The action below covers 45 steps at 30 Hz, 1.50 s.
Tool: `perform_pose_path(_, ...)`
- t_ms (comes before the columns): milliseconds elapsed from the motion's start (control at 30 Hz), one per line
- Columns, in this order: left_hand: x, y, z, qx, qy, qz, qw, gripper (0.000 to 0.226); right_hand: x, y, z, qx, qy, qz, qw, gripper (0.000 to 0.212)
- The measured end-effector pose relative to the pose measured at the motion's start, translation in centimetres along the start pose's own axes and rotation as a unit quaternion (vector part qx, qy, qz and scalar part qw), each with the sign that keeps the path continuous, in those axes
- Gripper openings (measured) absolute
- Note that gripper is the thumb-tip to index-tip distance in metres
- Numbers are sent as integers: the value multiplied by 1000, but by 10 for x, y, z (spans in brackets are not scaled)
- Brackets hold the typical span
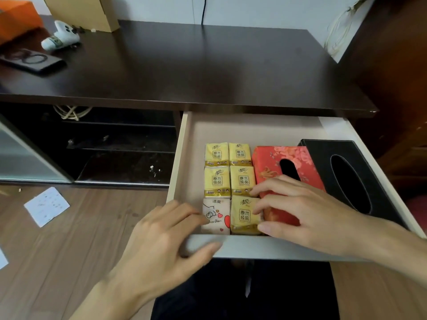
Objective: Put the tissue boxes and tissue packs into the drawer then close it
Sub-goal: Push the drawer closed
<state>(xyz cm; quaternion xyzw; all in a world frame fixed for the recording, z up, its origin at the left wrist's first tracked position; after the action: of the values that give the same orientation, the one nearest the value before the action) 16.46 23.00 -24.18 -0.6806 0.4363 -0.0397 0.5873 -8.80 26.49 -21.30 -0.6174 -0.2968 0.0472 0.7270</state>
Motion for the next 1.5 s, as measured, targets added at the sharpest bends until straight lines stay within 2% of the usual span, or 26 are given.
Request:
perform_pose_path(67, -4, 5, 3, 17, 31, -31, 999, 52, -1, 6, 20, 2, 18, 4, 1000, 59)
perform_pose_path(167, -3, 11, 2, 7, 64, -68, 996, 58, -9, 26, 57, -10, 78, 57, 995, 101)
perform_pose_path(233, 0, 12, -1, -8, 71, -71, 995, 58, -16, 33, 75, -48, 115, 114, 986, 110)
perform_pose_path(300, 1, 13, -2, -20, 76, -66, 995, 56, -21, 34, 82, -87, 124, 141, 978, 110)
perform_pose_path(400, 4, 13, -9, -28, 73, -61, 995, 56, -26, 33, 73, -142, 85, 162, 973, 105)
perform_pose_path(667, 23, 18, -61, -41, 60, -66, 995, 64, -67, 16, 39, -198, 73, 198, 957, 101)
perform_pose_path(867, 54, 26, -124, -71, 50, -87, 992, 66, -113, -3, -5, -270, 78, 220, 934, 88)
perform_pose_path(967, 65, 34, -142, -122, -22, -87, 989, 61, -128, 2, -14, -345, 144, 195, 907, 74)
perform_pose_path(1033, 68, 44, -137, -174, -120, -28, 977, 55, -136, 15, -9, -391, 173, 168, 888, 63)
perform_pose_path(1100, 69, 58, -119, -210, -220, 66, 950, 58, -144, 34, 3, -425, 199, 123, 874, 63)
perform_pose_path(1167, 67, 73, -95, -232, -259, 120, 930, 66, -153, 54, 20, -471, 251, 30, 845, 72)
perform_pose_path(1267, 64, 92, -81, -201, -275, 156, 927, 75, -172, 69, 32, -508, 330, -104, 789, 84)
perform_pose_path(1367, 64, 104, -106, -139, -271, 155, 940, 84, -188, 62, 14, -501, 339, -121, 788, 85)
perform_pose_path(1500, 69, 118, -136, -94, -241, 131, 957, 91, -201, 55, -20, -496, 357, -113, 783, 93)
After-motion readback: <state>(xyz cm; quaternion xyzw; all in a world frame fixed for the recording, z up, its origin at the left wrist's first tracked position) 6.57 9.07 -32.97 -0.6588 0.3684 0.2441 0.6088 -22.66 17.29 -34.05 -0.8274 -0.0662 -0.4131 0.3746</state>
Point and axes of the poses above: each hand's wrist, its own z-axis away from the middle knuckle, its own y-axis out of the palm, x = y × z, the point moved 4 cm from there along -z, towards the middle knuckle, and after that the axes turned 7 degrees about -y, right-handed, at the moved point
